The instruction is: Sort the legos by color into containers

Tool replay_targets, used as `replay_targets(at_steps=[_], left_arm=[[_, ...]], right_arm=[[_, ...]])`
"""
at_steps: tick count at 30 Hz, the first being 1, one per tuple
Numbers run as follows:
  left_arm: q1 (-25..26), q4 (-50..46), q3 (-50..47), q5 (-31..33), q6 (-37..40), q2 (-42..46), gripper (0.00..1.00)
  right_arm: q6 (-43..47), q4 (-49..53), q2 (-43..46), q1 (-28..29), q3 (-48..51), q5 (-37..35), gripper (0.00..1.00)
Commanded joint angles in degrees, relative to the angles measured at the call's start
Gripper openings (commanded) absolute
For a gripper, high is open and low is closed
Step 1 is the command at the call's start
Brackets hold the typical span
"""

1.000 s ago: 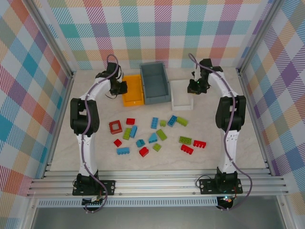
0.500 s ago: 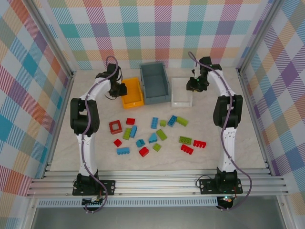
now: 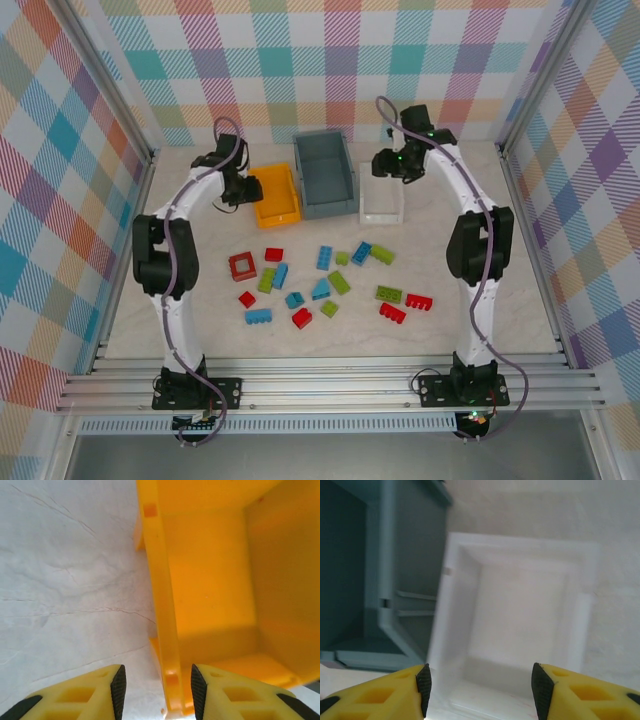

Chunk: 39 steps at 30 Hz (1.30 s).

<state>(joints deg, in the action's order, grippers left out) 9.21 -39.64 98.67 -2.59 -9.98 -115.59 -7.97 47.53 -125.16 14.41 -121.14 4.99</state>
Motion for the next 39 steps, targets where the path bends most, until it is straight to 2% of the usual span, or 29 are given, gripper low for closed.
replay_targets(at_steps=[1, 8, 14, 17, 22, 28, 39], left_arm=[[1.35, 2.92, -3.06, 0.51, -2.09, 6.17, 0.40], [3.68, 7.07, -12.44, -1.03, -5.82, 15.44, 0.40], [4.15, 10.71, -21.00, -2.42, -8.66, 22.22, 0.40], [4.23, 11.34, -23.17, -2.55, -9.09, 24.21, 0.40], [4.23, 11.11, -24.90, -2.51, -9.27, 26.14, 0.40], [4.28, 11.02, -26.19, -2.24, -9.25, 27.69, 0.40], [4.32, 10.88, -29.91, -3.04, -10.03, 32.03, 0.40]], right_arm=[[-2.66, -2.37, -2.83, 2.56, -3.92, 0.10, 0.54], [-4.25, 0.24, -14.79, 3.68, -20.49, 4.03, 0.43], [-5.23, 3.49, -22.02, 3.93, -30.63, 3.95, 0.37], [-5.90, 3.01, -23.08, 4.06, -30.92, 4.80, 0.33], [-6.39, 1.85, -23.11, 5.00, -30.59, 4.54, 0.33], [-7.60, 1.60, -22.84, 5.79, -30.56, 3.72, 0.43], [-8.82, 3.54, -23.19, 6.06, -28.98, 2.68, 0.22]])
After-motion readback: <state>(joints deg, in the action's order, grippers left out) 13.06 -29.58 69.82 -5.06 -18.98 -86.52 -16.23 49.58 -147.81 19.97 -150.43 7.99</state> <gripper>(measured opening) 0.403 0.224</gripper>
